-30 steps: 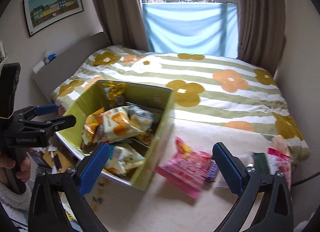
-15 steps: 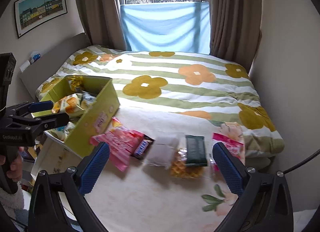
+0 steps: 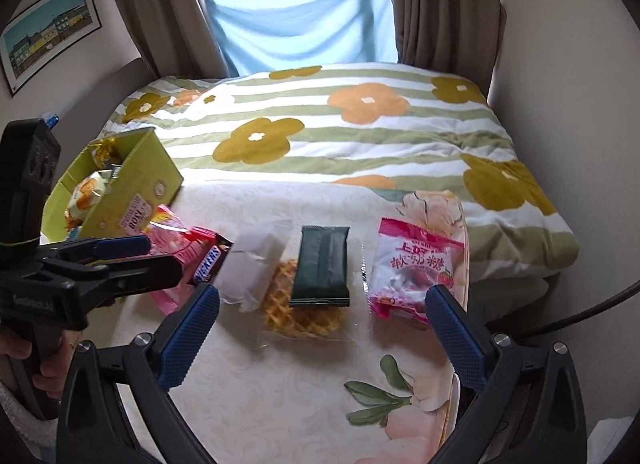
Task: Organize snacks
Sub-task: 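Move both tools back over the remaining snacks on the bed, then grasp the white pack with the left tool while the right tool grasps the dark green pack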
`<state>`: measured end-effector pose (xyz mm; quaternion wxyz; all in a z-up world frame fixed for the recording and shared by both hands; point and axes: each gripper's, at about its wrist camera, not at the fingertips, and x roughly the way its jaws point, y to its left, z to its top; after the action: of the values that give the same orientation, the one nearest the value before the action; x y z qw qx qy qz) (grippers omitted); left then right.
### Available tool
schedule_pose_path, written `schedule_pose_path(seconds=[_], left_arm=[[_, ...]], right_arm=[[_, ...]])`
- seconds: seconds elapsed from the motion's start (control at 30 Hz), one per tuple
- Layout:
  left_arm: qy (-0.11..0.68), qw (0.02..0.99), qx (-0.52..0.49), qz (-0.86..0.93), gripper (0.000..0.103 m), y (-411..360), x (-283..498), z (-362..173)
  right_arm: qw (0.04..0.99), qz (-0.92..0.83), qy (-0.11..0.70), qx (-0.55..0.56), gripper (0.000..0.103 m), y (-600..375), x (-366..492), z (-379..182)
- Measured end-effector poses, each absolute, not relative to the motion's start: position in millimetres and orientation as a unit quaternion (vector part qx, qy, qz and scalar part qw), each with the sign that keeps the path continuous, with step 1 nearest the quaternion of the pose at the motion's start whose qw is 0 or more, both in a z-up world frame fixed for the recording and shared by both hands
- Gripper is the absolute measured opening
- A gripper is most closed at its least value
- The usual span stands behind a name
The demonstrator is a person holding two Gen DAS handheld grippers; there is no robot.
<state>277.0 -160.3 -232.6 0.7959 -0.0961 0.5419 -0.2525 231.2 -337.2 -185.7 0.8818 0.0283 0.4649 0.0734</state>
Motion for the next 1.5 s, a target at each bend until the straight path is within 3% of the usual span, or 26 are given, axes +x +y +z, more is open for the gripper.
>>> schedule_pose_path(seconds=[0.27,0.37,0.77,0.83,1.17,1.5], left_arm=[[0.585,0.763,-0.089,-0.26,0.091,-181,308,-285],[0.594,0.757,-0.09,-0.256,0.084,-182,316,-294],[0.598,0.762,-0.024,-0.248,0.074,-196,316,-310],[0.598,0.763,-0.039,-0.242,0.063,-191,318,-310],[0.602,0.759,-0.063,-0.239,0.06,-183,322,-307],[0.576,0.779,-0.064,-0.238,0.06,-164,313,-279]], right_arm=[[0.864,0.074,0.495,0.046,0.102,-346,261,-224],[0.861,0.077,0.502,0.045,0.102,-344,272,-234],[0.854,0.08,0.511,0.045,0.102,-343,290,-247],[0.854,0.078,0.512,0.046,0.102,-343,291,-248],[0.854,0.076,0.513,0.046,0.102,-341,293,-250],[0.851,0.079,0.518,0.035,0.079,-333,302,-260]])
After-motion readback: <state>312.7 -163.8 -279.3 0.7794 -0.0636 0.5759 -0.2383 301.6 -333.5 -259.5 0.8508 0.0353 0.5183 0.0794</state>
